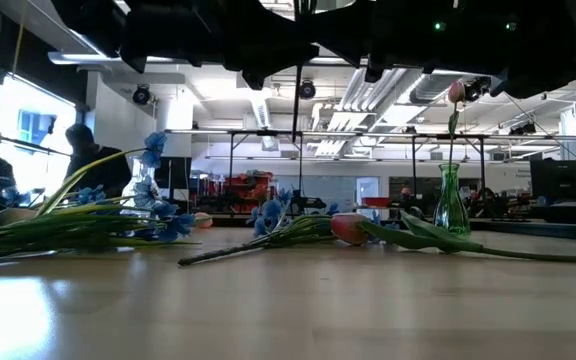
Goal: Sort flowers into vase by color
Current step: Put the top right blue flowers into the transparent vase
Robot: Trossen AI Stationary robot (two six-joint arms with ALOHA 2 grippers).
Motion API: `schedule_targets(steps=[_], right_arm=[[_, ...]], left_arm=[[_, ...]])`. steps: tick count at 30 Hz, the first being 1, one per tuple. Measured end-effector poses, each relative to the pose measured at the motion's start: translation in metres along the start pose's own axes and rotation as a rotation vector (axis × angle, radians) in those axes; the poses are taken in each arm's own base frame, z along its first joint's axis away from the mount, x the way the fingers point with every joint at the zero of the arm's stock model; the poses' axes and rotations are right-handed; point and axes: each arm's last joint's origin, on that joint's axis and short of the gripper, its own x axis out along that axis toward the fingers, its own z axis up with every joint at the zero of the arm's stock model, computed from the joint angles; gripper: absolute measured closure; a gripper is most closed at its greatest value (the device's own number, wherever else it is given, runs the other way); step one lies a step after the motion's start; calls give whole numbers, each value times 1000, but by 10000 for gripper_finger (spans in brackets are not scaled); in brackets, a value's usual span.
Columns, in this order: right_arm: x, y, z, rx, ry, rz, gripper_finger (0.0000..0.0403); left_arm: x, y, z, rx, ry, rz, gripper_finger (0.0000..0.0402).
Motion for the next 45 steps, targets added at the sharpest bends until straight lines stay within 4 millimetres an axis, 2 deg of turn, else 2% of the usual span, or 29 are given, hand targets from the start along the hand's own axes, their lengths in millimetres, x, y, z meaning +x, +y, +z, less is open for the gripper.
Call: schedule_targets(steps=[4, 8, 14, 19, 22, 25, 30, 33, 38, 42, 45], right_arm=[[0, 0, -1, 12, 15, 1, 376], [0, -1, 0, 38, 24, -26, 331], [-9, 0, 27, 13, 76, -136, 237], [-27, 5, 51, -28, 168, -208, 192], [-34, 11, 55, -24, 205, -172, 187], [-36, 16, 49, -1, 243, -155, 190], [-32, 23, 24, 17, 307, -156, 204], [-27, 24, 12, 24, 306, -173, 211], [-20, 20, 2, 37, 275, -198, 220], [-18, 17, -2, 33, 280, -201, 222], [-18, 18, -1, 35, 278, -189, 222]], left_arm=[[0, 0, -1, 20, 9, 0, 331], [0, 0, -3, 19, 33, 3, 389], [-3, -1, -13, 7, 93, 84, 396], [-26, 4, -19, 26, 104, 243, 399], [-52, 8, -17, 26, 55, 355, 400], [-86, 14, -12, 45, -20, 522, 400], [-141, 24, -3, 101, -71, 960, 401], [-165, 31, 2, 122, -86, 1125, 401], [-185, 46, 3, 143, -27, 1259, 401], [-193, 60, -4, 125, 29, 1342, 401], [-195, 69, -9, 89, 38, 1330, 401]])
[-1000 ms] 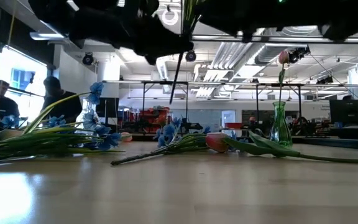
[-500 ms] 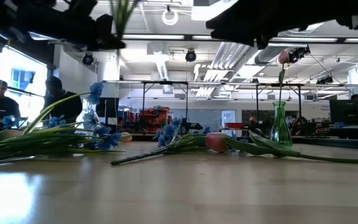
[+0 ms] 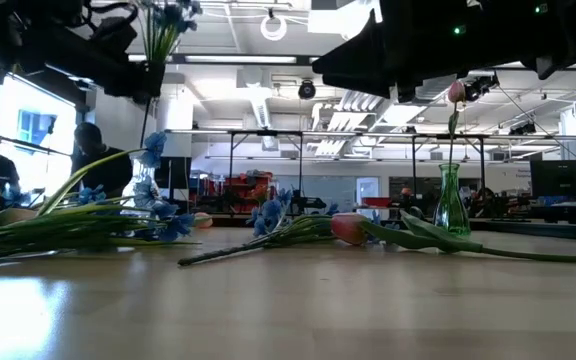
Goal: Sort flowers into vase by color
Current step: Put the top right blue flowers into the transparent vase
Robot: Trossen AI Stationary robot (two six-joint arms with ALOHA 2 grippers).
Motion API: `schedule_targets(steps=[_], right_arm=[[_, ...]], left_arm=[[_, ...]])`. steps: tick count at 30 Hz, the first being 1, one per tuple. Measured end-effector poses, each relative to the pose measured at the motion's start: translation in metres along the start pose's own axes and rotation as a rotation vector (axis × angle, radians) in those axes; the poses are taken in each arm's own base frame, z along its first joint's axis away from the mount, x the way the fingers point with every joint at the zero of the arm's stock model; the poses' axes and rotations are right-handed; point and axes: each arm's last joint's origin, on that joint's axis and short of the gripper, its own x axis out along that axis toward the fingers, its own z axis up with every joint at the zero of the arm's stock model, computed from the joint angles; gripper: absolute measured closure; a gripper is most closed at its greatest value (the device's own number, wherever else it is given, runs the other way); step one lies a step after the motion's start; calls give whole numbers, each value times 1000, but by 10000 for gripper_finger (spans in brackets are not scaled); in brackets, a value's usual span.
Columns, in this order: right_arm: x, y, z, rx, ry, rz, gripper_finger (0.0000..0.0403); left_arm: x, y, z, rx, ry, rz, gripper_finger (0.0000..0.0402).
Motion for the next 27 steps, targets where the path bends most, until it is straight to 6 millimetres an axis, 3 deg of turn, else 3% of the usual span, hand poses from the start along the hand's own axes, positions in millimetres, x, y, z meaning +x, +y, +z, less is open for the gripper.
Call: schedule_targets(steps=[8, 27], right_arm=[[0, 1, 0, 0, -1, 29, 222], [0, 1, 0, 0, -1, 28, 222]], left_arm=[[14, 9, -8, -25, 44, 80, 391], [29, 11, -20, -17, 102, 83, 379]])
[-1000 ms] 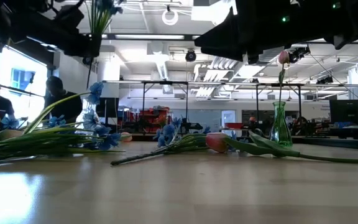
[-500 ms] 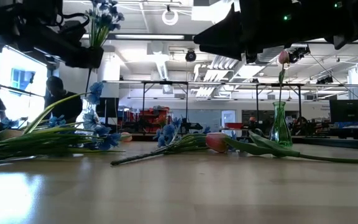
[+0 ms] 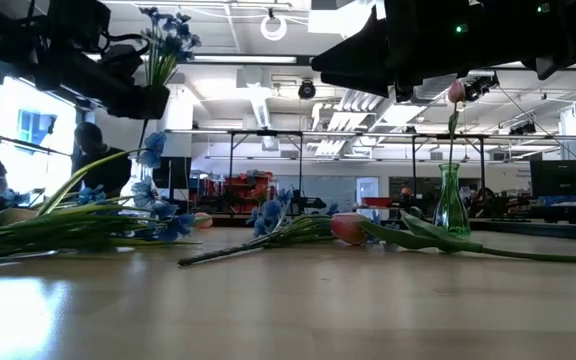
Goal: Sort flowers into vase by color
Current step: Put the top right blue flowers into the transparent vase, then put the bottom right pink tulip into the green vase
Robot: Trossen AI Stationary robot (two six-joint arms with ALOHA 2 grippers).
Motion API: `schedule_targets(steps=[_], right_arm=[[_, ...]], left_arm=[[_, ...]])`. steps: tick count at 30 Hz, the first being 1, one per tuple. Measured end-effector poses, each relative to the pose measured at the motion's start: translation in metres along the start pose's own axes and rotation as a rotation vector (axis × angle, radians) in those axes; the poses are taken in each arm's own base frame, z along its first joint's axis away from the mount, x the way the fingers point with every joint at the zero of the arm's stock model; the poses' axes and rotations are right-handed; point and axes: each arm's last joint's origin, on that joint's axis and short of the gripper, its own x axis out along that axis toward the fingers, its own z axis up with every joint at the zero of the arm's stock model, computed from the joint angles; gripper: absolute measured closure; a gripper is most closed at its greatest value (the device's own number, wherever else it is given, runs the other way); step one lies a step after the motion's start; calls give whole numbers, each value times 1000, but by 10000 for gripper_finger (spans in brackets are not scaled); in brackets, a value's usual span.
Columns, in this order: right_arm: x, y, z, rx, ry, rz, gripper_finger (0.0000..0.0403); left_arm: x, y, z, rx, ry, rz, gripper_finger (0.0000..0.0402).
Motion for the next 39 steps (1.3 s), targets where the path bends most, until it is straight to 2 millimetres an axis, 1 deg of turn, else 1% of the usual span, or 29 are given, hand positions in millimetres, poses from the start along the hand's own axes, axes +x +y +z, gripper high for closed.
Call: schedule_targets(steps=[5, 14, 18, 24, 30, 34, 39], right_arm=[[0, 0, 0, 2, 0, 0, 222], [0, 0, 0, 8, 0, 0, 222], [0, 0, 0, 8, 0, 0, 222], [0, 0, 0, 8, 0, 0, 222], [-1, -1, 1, 12, 16, -22, 222], [-6, -7, 1, 40, 94, -89, 222], [-19, -15, -2, 107, 252, -116, 222]], left_arm=[[2, -1, -3, 12, 15, -10, 342], [-1, 2, -5, 32, 72, -17, 248], [-3, 5, 8, 24, 164, -24, 220], [-9, 13, 34, 8, 338, -40, 201], [-19, 23, 56, -17, 447, -53, 197], [-28, 29, 69, -43, 504, -102, 197], [-43, 33, 84, -67, 474, -171, 197]])
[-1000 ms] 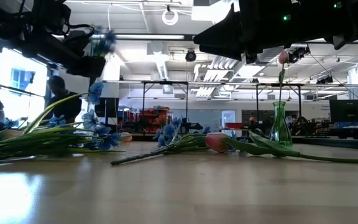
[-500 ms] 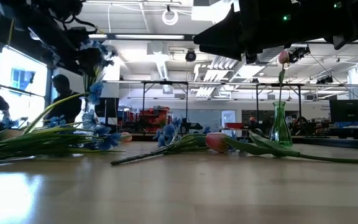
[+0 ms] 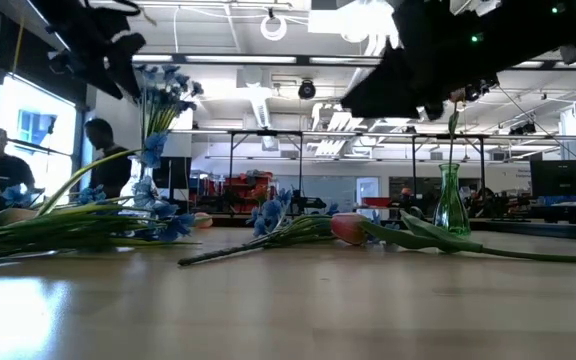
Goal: Sort flowers into vase by color
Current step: Put the bottom right pink tulip into the green vase
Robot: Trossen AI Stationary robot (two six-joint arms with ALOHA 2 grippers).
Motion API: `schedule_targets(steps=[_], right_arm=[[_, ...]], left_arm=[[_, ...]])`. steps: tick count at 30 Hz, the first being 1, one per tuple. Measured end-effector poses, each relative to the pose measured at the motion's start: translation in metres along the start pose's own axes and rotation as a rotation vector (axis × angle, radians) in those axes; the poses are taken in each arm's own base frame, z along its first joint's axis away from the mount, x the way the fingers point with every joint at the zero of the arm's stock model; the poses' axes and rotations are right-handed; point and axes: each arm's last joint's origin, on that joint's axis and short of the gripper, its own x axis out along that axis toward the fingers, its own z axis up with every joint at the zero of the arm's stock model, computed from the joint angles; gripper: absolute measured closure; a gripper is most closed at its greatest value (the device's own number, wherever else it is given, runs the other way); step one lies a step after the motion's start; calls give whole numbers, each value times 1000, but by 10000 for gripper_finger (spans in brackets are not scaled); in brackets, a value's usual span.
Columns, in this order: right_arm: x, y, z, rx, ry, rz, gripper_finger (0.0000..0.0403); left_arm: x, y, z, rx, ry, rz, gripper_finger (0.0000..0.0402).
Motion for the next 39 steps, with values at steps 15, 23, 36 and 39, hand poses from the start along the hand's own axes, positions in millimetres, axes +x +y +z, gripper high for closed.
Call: schedule_targets(steps=[15, 23, 36, 39], right_arm=[[-31, -4, -27, 151, 492, 187, 222], [-20, 0, -73, 93, 759, 156, 222], [-18, -1, -83, 65, 774, 72, 391], [-18, 3, -79, 22, 706, 121, 388]], left_arm=[[-50, -9, -8, 58, -155, -486, 197], [-38, -53, -45, 134, -186, -947, 198], [-29, -97, -87, 232, -359, -1218, 198], [-29, -104, -91, 299, -381, -1199, 198]])
